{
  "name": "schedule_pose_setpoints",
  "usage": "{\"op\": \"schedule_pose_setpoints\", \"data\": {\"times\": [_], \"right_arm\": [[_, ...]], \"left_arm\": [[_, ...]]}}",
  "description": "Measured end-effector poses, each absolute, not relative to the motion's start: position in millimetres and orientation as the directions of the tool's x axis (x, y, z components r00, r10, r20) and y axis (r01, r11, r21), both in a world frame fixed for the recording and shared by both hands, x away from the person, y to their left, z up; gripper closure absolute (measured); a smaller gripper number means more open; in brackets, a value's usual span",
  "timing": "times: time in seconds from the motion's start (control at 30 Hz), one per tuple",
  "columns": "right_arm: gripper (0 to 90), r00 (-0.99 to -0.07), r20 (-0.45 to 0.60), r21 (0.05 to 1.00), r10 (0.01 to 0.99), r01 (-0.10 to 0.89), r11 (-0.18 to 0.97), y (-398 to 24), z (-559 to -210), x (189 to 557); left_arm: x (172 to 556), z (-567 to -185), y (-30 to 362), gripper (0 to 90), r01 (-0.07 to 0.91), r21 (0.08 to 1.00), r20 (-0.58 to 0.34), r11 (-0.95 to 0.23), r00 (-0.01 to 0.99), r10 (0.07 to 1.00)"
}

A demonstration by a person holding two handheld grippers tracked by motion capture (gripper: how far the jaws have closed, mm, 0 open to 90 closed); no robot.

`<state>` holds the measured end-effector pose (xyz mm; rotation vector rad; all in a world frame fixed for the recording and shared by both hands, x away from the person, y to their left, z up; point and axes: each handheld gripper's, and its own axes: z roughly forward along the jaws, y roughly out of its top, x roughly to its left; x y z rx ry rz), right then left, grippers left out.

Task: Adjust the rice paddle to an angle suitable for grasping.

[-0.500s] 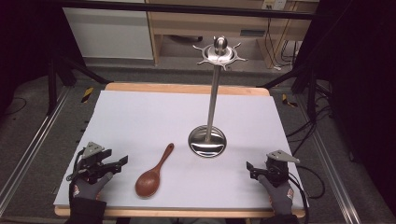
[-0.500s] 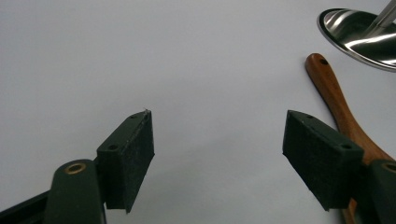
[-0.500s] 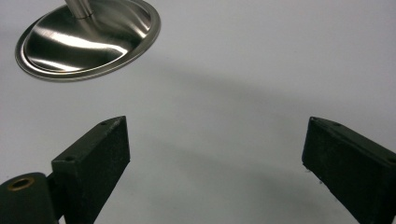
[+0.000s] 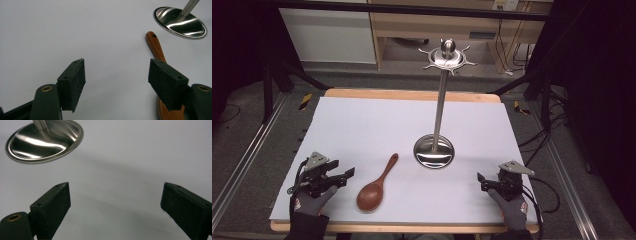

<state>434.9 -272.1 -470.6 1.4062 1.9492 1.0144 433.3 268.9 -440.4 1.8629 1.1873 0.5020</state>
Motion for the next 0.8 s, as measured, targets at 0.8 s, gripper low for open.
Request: {"op": "schedule_pose_setpoints", "data": {"times": [0.8], "right_arm": [[10.5,-0.326,-0.009,0.786,0.945,0.582,0.208,-272,-468,433]], "left_arm": [[445,-418,239,27.8,0.502,0.83,-0.068,-0.242,0.522,0.85]]}}
